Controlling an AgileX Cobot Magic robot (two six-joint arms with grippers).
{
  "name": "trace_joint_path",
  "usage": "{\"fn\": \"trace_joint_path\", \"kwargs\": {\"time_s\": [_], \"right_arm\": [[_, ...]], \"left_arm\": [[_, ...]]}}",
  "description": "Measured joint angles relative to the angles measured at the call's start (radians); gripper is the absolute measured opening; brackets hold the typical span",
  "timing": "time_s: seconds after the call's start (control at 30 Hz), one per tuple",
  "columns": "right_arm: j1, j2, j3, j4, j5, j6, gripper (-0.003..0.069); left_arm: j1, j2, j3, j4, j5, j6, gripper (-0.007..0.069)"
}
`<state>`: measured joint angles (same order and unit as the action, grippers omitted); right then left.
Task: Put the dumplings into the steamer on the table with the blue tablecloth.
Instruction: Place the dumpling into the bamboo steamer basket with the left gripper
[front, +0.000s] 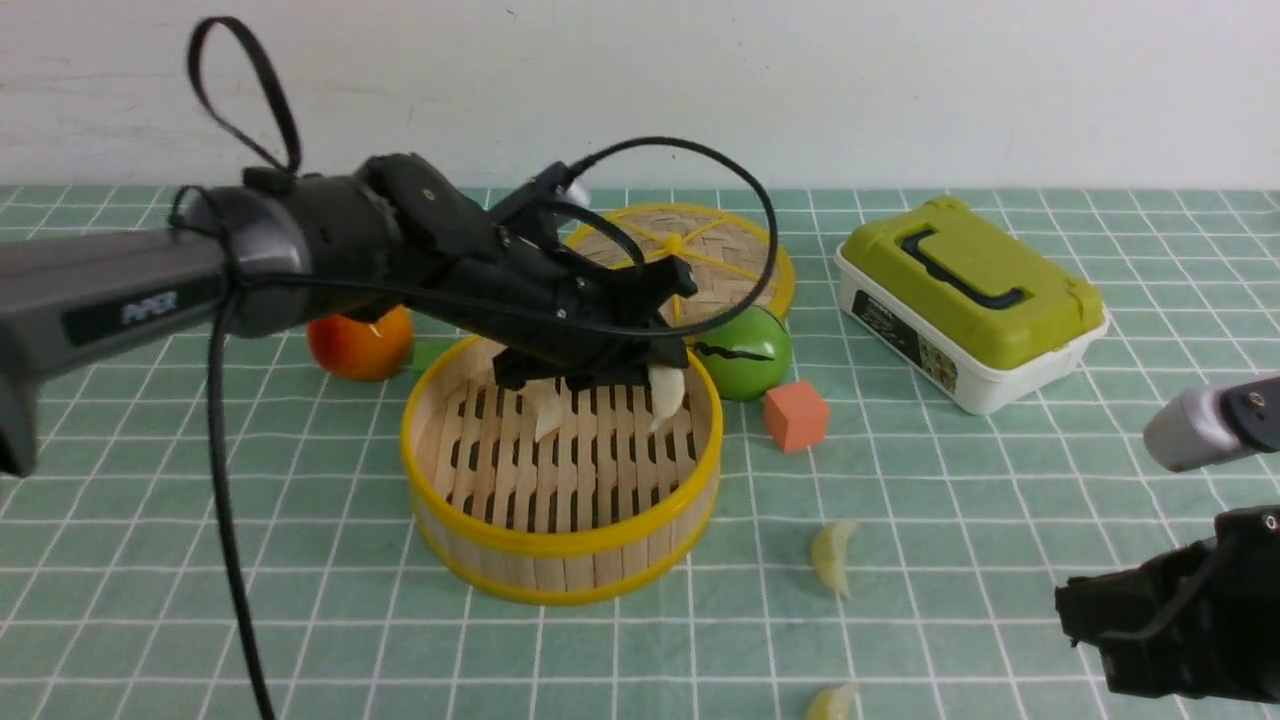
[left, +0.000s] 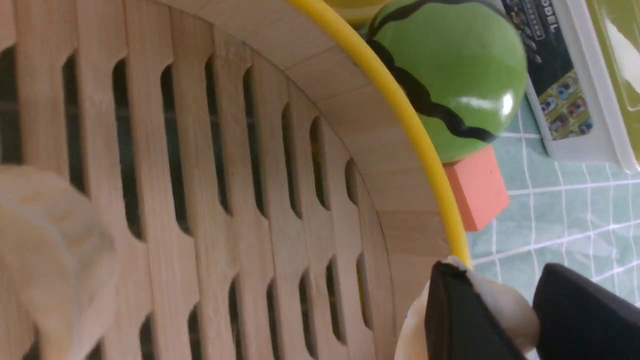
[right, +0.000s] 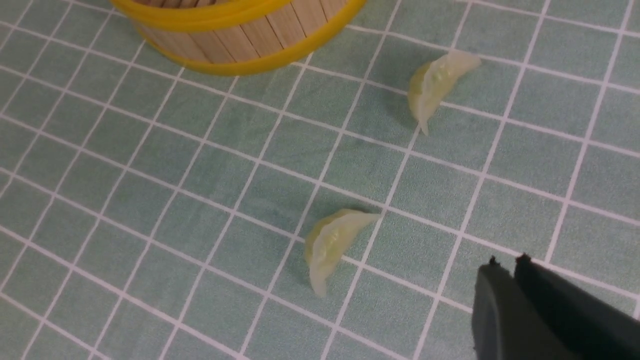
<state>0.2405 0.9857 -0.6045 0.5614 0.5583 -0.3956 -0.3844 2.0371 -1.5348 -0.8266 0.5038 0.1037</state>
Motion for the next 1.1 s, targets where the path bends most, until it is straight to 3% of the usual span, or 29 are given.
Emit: {"fn": "trace_joint_path", "kwargs": {"time_s": [0.8, 0.9, 0.97, 1.0, 1.03, 1.1], "right_arm": [[0.0, 0.0, 0.021, 0.0, -0.024, -0.009, 0.0053], [0.0, 0.0, 0.022, 0.0, -0.026, -0.009, 0.0058], [0.0, 0.0, 0.022, 0.0, -0.026, -0.01, 0.0061], [0.0, 0.0, 0.022, 0.0, -0.026, -0.01, 0.0061], [0.0, 0.0, 0.022, 0.0, -0.026, -0.01, 0.0062], [0.0, 0.0, 0.022, 0.0, -0.028, -0.01, 0.0062]], "left_arm": [[0.001, 0.071, -0.023, 0.16, -0.15, -0.001, 0.0192], [0.001, 0.071, -0.023, 0.171, -0.166, -0.001, 0.0259], [0.001, 0.071, -0.023, 0.178, -0.169, -0.001, 0.0354], [0.001, 0.071, -0.023, 0.178, -0.169, -0.001, 0.0363], [0.001, 0.071, -0.023, 0.18, -0.168, -0.001, 0.043], [0.001, 0.071, -0.023, 0.187, -0.167, -0.001, 0.0468]]}}
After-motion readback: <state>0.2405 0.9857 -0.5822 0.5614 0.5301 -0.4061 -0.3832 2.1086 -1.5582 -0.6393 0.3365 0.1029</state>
